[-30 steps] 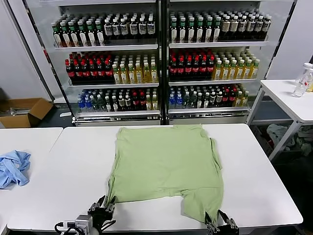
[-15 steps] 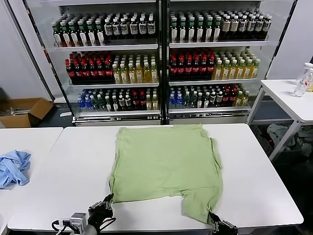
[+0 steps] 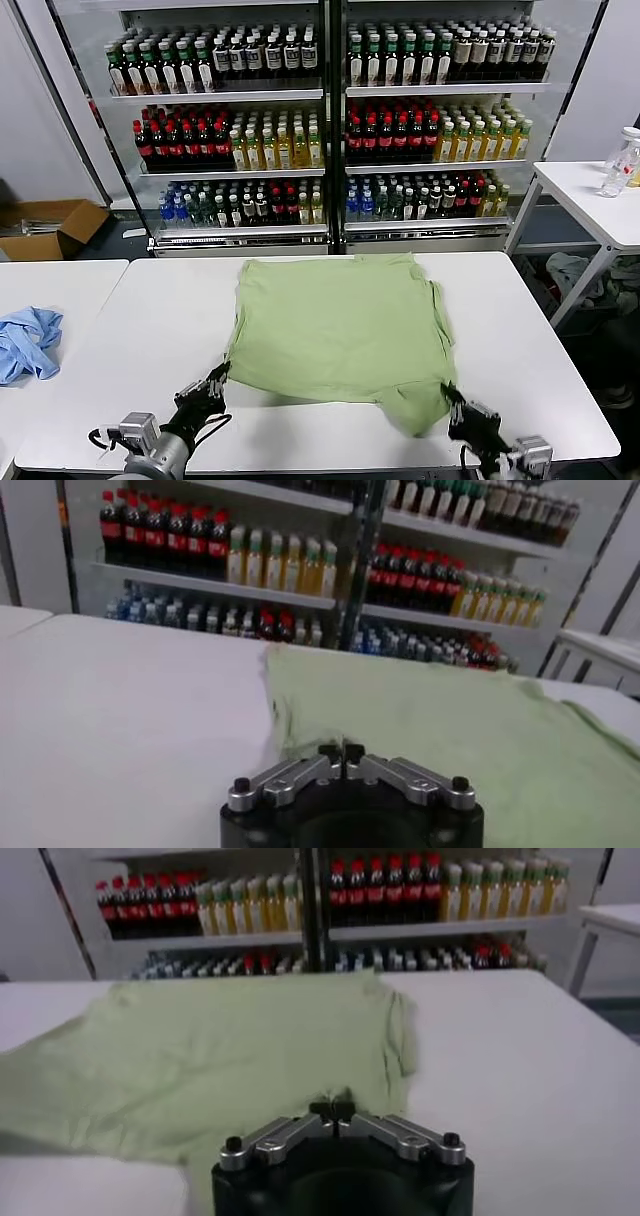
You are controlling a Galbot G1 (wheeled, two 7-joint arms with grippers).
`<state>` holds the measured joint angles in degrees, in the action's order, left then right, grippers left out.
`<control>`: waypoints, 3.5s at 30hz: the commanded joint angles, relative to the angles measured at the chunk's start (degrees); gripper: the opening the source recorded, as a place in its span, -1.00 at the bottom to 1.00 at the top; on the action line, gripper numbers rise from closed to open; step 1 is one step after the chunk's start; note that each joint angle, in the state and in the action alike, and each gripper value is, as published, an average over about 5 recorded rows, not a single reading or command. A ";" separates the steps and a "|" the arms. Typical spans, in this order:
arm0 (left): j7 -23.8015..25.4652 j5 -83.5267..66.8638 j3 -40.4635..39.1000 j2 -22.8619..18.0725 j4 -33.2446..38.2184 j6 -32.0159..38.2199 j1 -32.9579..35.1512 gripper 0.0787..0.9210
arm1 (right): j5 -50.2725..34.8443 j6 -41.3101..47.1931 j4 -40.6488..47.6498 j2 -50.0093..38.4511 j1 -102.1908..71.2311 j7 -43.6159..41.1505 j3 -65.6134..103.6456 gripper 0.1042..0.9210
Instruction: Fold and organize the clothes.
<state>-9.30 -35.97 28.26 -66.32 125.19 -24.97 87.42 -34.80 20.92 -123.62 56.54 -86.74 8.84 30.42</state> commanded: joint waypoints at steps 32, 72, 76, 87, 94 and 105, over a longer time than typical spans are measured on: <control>-2.67 4.98 -6.93 -1.07 -17.93 0.69 -13.52 -0.25 | 11.37 1.54 14.32 -2.49 16.59 -1.56 -8.36 -0.05; -1.61 -1.66 -5.28 -1.69 -14.85 0.95 -8.81 -0.99 | 1.20 7.44 10.85 -3.17 10.73 1.36 -10.00 -0.90; -1.89 -1.44 -2.56 -1.49 -7.33 0.91 -0.38 -0.99 | 2.43 7.25 4.82 -4.91 3.53 1.30 -6.59 -0.94; -2.25 6.37 2.29 -7.67 8.93 0.84 21.63 -0.99 | 13.22 5.66 -9.64 -2.51 -20.24 1.99 3.23 -0.94; -3.94 6.76 6.23 -6.39 10.72 -0.73 25.50 -0.99 | 17.46 6.95 -11.91 -2.66 -22.00 1.36 4.03 -0.78; -5.91 1.85 7.63 -0.96 11.14 0.03 13.08 -0.36 | 4.14 4.78 -7.93 -6.44 0.29 2.93 1.41 0.00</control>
<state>-13.76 -31.06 33.83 -71.22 134.06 -25.15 106.00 -25.66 26.30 -132.61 51.44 -95.77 11.31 32.68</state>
